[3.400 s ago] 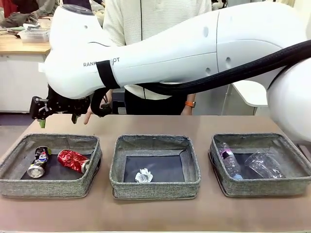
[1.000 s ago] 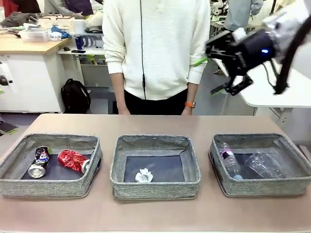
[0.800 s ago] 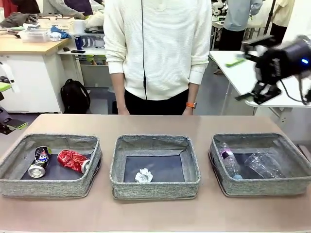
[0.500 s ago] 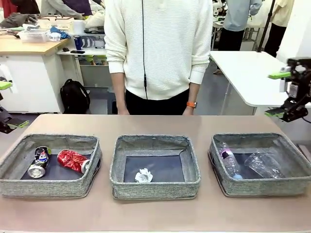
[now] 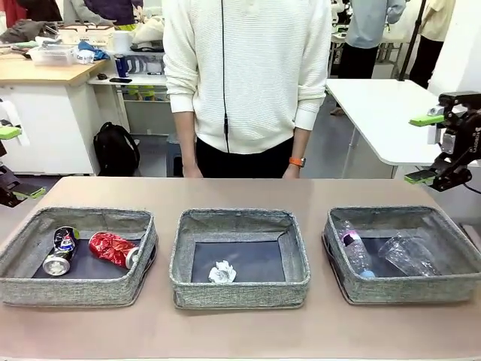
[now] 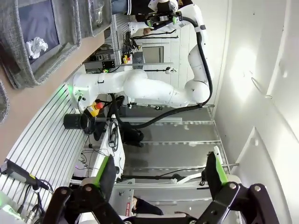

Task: Sort the waste into the appropriate baskets.
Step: Place the picked waste into the Fabric basket indicated by the person.

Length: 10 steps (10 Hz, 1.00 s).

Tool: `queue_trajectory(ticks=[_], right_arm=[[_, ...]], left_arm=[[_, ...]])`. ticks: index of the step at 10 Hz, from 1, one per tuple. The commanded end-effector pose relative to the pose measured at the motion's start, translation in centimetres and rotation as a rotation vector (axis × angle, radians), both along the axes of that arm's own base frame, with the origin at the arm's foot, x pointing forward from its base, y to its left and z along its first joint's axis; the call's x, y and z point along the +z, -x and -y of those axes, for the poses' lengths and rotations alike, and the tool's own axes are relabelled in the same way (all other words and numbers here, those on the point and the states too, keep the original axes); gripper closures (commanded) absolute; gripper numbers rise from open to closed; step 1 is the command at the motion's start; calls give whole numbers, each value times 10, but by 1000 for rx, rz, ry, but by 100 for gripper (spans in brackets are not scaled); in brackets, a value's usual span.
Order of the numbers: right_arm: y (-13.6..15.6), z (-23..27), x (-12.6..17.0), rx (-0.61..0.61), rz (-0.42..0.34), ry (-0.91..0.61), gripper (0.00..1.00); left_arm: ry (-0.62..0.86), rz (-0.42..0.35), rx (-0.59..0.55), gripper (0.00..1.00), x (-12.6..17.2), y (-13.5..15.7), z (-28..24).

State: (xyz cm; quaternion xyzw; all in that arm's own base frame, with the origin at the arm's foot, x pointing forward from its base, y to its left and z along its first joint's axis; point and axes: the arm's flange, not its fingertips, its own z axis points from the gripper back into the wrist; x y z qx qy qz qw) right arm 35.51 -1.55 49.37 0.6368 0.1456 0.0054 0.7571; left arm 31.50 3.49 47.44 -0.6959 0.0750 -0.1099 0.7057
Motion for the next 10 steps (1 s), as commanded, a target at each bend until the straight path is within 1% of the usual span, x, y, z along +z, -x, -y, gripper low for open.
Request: queue_trajectory(ticks=[1, 10], right_arm=[[1, 3, 7, -6, -19, 10, 0], [1, 3, 7, -6, -19, 10, 0]], left_arm=[[8, 14, -2, 0, 2, 2, 0], [8, 14, -2, 0, 2, 2, 0]])
